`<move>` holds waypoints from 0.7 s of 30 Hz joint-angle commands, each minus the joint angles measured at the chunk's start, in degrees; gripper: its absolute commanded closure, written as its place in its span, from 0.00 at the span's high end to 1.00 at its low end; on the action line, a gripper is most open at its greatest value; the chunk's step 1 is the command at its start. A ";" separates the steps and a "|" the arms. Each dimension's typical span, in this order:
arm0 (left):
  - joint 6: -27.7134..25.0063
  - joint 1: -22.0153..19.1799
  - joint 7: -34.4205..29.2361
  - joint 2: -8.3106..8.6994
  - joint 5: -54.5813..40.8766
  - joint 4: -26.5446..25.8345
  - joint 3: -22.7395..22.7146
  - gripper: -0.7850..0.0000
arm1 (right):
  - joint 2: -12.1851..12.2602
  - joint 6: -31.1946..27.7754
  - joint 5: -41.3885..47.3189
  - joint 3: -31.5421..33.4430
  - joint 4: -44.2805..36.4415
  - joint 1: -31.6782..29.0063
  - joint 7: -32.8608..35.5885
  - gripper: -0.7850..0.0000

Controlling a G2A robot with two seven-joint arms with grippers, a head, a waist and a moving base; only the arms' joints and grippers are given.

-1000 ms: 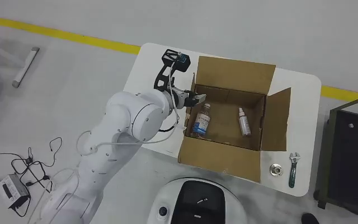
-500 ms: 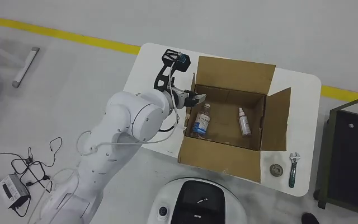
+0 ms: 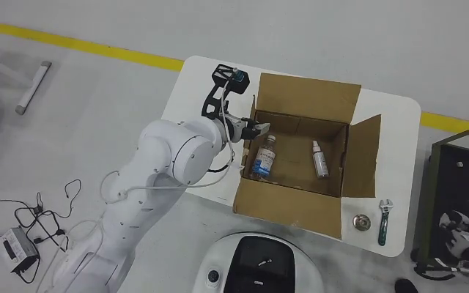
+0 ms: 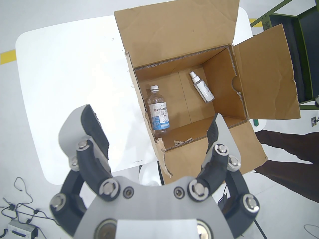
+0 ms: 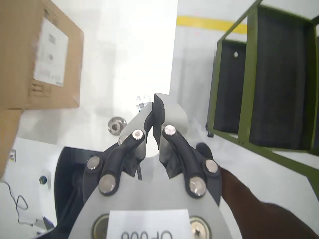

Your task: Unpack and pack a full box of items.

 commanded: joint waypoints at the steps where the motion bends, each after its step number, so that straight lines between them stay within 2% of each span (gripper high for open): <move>1: 0.00 0.00 0.00 0.00 0.00 0.00 0.00 1.00 | 0.32 -1.39 -1.80 -1.74 1.63 0.95 3.54 0.00; 3: 0.00 0.00 0.00 0.00 0.00 0.00 0.00 1.00 | 0.47 -1.30 -1.30 -3.46 3.60 1.99 5.81 0.00; 8: 0.00 0.00 0.00 0.00 0.00 0.00 0.00 1.00 | 0.92 -5.34 -2.81 -7.81 6.24 3.06 8.45 0.00; 18: 0.00 0.00 0.00 0.00 0.00 0.00 0.00 1.00 | 0.94 -5.52 -3.03 -7.92 6.13 3.12 8.17 0.00; 21: 0.00 0.00 0.00 0.00 0.00 0.00 0.00 1.00 | 1.20 -7.50 -7.28 -10.31 5.21 3.50 7.49 0.00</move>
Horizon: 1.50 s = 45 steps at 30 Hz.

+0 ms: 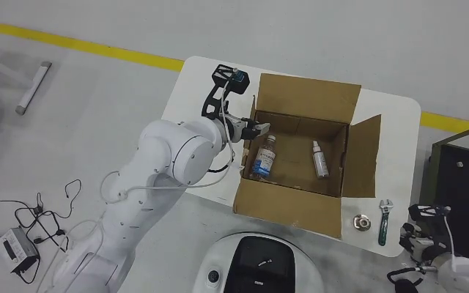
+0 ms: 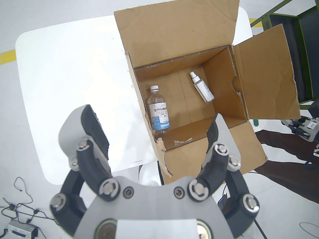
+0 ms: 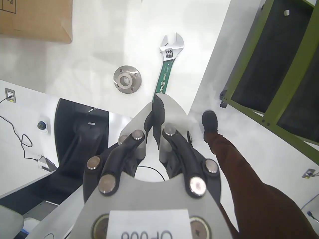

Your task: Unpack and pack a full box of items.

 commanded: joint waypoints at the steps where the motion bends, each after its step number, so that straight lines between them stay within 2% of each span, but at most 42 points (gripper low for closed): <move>1: 0.00 0.00 0.00 0.00 0.00 0.00 0.00 1.00 | 0.26 -1.07 -4.08 -1.92 -0.41 0.90 0.95 0.00; 2: 0.00 0.00 0.00 0.00 0.00 0.00 0.00 1.00 | 0.38 -1.39 -5.80 -3.15 -0.38 1.52 1.66 0.00; 3: 0.00 0.00 0.00 0.00 0.00 0.00 0.00 1.00 | 0.50 -2.03 -7.09 -4.49 -0.13 2.24 2.78 0.23; 4: 0.00 0.00 0.00 0.00 0.00 0.00 0.00 1.00 | 0.58 -1.95 -8.20 -5.60 0.21 3.11 3.47 0.37; 6: 0.00 0.00 0.00 0.00 0.00 0.00 0.00 1.00 | 0.78 -2.80 -11.23 -8.04 1.06 4.32 5.16 0.43; 7: 0.00 0.00 0.00 0.00 0.00 0.00 0.00 1.00 | 0.84 -2.86 -12.39 -9.10 1.66 4.94 5.45 0.60; 8: 0.00 0.00 0.00 0.00 0.00 0.00 0.00 1.00 | 0.86 -2.64 -13.03 -10.03 2.53 5.47 5.53 0.71; 23: 0.00 0.00 0.00 0.00 0.00 0.00 0.00 1.00 | 1.26 -2.57 -16.92 -16.76 11.11 10.87 5.73 0.62; 29: 0.00 0.00 0.00 0.00 0.00 0.00 0.00 1.00 | 1.39 -2.18 -16.90 -17.91 13.02 12.06 6.00 0.54; 45: 0.00 0.00 0.00 0.00 0.00 0.00 0.00 1.00 | 1.73 -0.45 -16.67 -19.33 14.86 13.53 5.96 0.47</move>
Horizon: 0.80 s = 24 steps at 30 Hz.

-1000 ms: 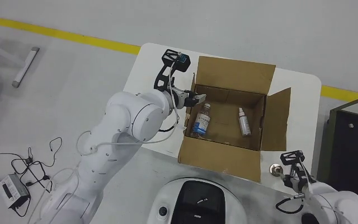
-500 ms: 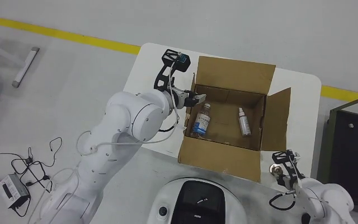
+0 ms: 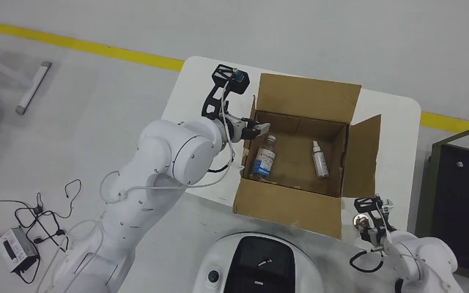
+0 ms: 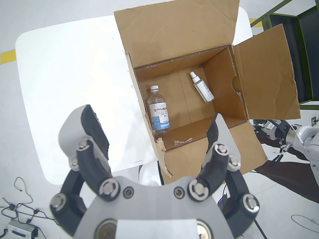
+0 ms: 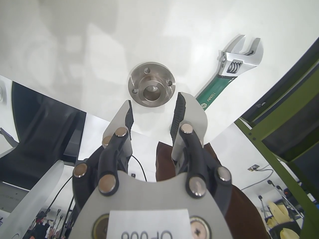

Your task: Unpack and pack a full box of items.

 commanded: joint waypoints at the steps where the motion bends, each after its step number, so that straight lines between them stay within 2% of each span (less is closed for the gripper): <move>1: 0.00 0.00 0.00 0.00 0.00 0.00 0.00 1.00 | 0.04 0.20 -0.05 -0.09 0.10 0.13 -0.06 0.47; 18: 0.00 0.00 0.00 0.00 0.00 0.00 0.00 1.00 | 0.34 1.77 -0.39 -1.68 2.90 1.79 -1.12 0.41; 24: 0.00 0.00 0.00 0.00 0.00 0.00 0.00 1.00 | 0.47 2.00 -0.43 -2.10 3.12 2.26 -0.91 0.31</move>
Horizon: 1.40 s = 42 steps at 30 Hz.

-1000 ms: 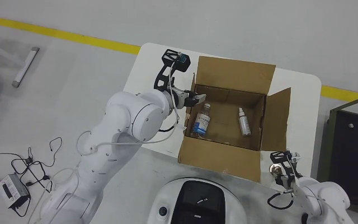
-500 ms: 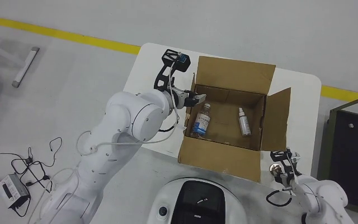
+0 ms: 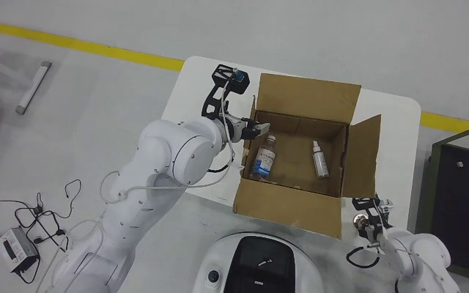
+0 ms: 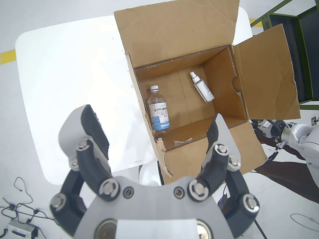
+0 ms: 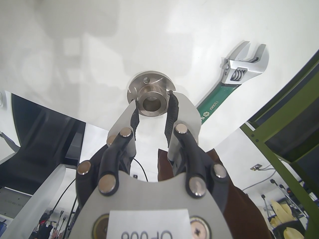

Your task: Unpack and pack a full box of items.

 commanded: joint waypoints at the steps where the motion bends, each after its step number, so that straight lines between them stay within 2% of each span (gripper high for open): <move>1: 0.00 0.00 0.00 0.00 0.00 0.00 0.00 1.00 | 0.03 0.23 -0.08 -0.13 0.19 0.17 -0.03 0.30; 26: 0.00 0.00 0.00 0.00 0.00 0.00 0.00 1.00 | 0.58 1.01 0.55 -0.17 0.22 -0.01 -0.52 0.40; 29: 0.00 0.00 0.00 0.00 0.00 0.00 0.00 1.00 | 0.61 1.17 0.57 -0.43 0.61 0.21 -0.55 0.46; 34: 0.00 0.00 0.00 0.00 0.00 0.00 0.00 1.00 | 0.69 1.41 0.67 -0.65 1.00 0.46 -0.56 0.50; 42: 0.00 0.00 0.00 0.00 0.00 0.00 0.00 1.00 | 0.85 1.55 0.79 -0.84 1.35 0.63 -0.61 0.43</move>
